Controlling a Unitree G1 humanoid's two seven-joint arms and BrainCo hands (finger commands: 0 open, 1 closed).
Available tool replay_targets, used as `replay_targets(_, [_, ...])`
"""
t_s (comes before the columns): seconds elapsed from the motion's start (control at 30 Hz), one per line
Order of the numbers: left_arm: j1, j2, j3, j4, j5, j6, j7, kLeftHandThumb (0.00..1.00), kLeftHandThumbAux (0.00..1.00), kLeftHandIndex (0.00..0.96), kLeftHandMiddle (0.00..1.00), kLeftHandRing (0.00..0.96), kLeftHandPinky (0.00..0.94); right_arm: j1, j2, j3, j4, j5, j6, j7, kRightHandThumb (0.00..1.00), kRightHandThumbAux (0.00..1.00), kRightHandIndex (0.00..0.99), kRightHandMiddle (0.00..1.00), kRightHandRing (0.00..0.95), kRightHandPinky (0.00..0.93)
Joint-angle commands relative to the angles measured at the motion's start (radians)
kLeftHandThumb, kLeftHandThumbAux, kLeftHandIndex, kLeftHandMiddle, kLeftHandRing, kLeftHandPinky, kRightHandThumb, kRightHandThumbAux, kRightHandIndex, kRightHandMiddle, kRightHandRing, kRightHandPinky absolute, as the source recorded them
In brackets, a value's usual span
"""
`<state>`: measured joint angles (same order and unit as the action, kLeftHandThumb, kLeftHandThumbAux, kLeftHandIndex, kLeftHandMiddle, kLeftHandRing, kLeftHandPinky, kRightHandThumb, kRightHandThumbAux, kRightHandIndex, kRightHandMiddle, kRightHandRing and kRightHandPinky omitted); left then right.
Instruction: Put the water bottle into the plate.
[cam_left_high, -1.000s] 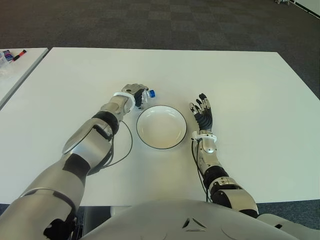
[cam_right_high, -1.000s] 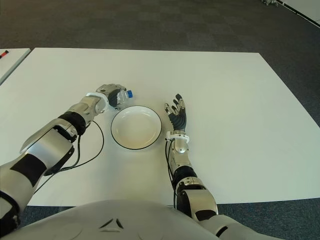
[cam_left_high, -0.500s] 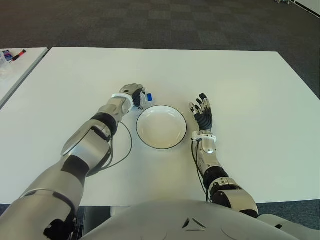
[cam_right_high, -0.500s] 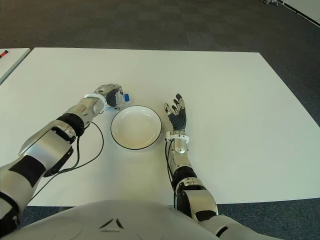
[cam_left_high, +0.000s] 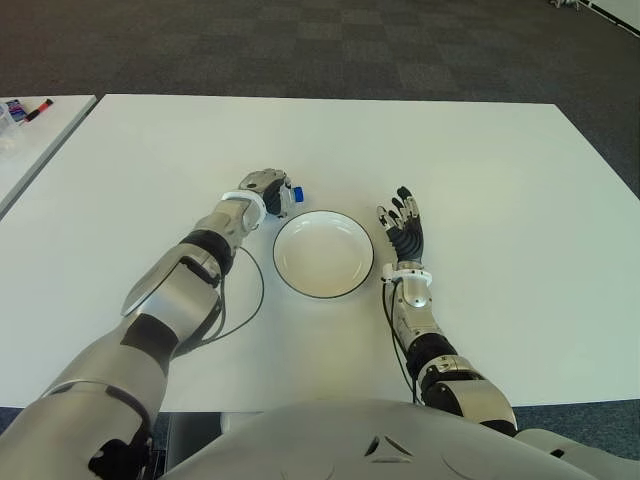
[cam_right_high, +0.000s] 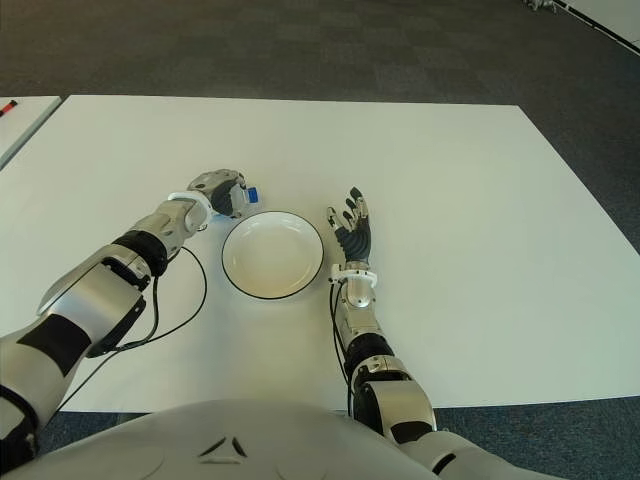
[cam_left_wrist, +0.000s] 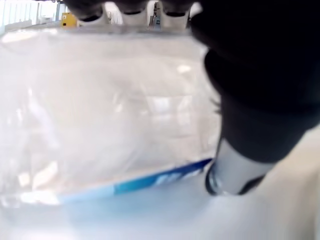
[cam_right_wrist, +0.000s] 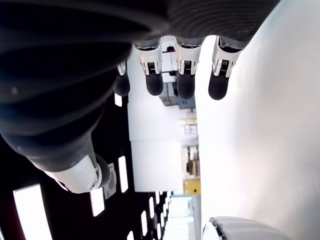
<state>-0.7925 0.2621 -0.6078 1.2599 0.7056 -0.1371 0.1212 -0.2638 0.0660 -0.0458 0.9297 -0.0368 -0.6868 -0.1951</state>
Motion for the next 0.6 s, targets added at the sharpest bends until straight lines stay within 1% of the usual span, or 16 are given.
replay_targets(0.03, [0.075, -0.008, -0.008, 0.033, 0.005, 0.032, -0.029, 0.677, 0.735, 0.413, 0.136, 0.080, 0.104, 0.060, 0.036, 0.006, 0.036, -0.004, 0.044, -0.004, 0.012, 0.679, 0.063, 0.075, 0.078, 0.121])
replay_targets(0.37, [0.077, -0.003, -0.001, 0.036, 0.002, 0.031, -0.043, 0.682, 0.733, 0.410, 0.132, 0.082, 0.113, 0.064, 0.038, 0.008, 0.030, -0.004, 0.037, -0.005, 0.012, 0.682, 0.074, 0.081, 0.086, 0.132])
replay_targets(0.6, [0.084, 0.002, 0.002, 0.041, 0.001, 0.028, -0.036, 0.684, 0.732, 0.411, 0.131, 0.078, 0.103, 0.066, 0.039, 0.011, 0.026, -0.005, 0.039, -0.006, 0.010, 0.674, 0.071, 0.078, 0.083, 0.123])
